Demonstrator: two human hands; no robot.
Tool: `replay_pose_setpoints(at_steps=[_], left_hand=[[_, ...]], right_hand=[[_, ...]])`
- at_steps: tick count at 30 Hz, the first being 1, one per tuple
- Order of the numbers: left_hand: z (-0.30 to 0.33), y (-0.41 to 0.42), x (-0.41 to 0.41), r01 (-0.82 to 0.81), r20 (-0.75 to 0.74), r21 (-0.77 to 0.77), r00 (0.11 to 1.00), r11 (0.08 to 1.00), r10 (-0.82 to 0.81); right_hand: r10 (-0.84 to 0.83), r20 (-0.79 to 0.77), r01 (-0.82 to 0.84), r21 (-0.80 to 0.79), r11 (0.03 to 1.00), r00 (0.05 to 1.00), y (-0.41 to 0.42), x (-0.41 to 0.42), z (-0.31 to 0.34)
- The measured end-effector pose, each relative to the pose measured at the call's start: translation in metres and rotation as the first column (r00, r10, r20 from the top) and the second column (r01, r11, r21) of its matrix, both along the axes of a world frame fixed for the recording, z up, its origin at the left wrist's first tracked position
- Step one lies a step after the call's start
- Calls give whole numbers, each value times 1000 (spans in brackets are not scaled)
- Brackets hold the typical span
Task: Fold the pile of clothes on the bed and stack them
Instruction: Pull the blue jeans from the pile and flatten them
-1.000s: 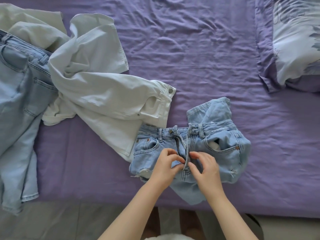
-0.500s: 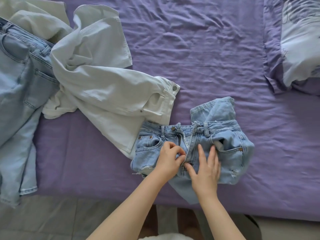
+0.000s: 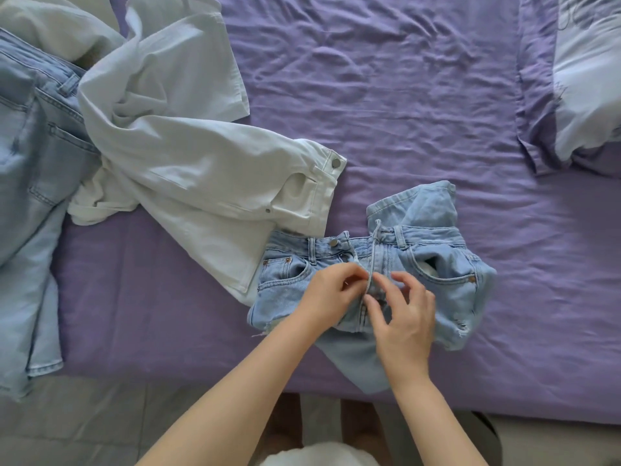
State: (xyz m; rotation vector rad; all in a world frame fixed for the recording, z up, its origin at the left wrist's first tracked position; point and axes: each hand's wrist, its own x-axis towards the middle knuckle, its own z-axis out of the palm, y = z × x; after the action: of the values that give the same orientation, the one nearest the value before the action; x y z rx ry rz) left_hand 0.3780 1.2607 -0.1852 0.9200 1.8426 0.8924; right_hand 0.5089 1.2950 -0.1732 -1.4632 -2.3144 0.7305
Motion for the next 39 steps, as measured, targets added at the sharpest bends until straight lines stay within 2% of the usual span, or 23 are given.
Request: replay_pose_setpoints(at_steps=[2,4,8,12,16,22,25,32,35,39], left_hand=[[-3,1,-2,47,68,-71,997,996,-42],[-7,-2,-3,140,38,-121,990,983,-136],[-16,-4,-1,317,-68,-163,941,935,-331],[-20,-5,3,313,-72,-134,943,940,-324],[-22,-7,7,232,-26,-87,972,969,-235],[-18,-13,2,104,23,-144,995,984,-101],[-18,-19,1,129,10,-208,992,970,-130],[-26,-24,1,169,25,-269,985,948,-169],[-30,-22,-1,180,52,-281,984,943,-172],[-33,-23,3,141,18,-298,990,944,-142]], right_hand=[[-101,-153,56,-277,959,983,5,-3,1],[-215,-179,103,-488,867,960,7,-2,-3],[-222,-151,89,-603,793,963,1,10,-14],[-118,-151,2,-610,793,982,1,17,-18],[-124,-184,-28,-656,754,975,4,19,-19],[-199,-137,79,-599,797,970,-2,13,-23],[-224,-103,125,-580,805,969,-9,7,-23],[-151,-21,115,-544,831,988,-16,12,-26],[-127,59,140,-488,861,990,-18,11,-30],[-192,220,263,-368,892,956,-26,10,-36]])
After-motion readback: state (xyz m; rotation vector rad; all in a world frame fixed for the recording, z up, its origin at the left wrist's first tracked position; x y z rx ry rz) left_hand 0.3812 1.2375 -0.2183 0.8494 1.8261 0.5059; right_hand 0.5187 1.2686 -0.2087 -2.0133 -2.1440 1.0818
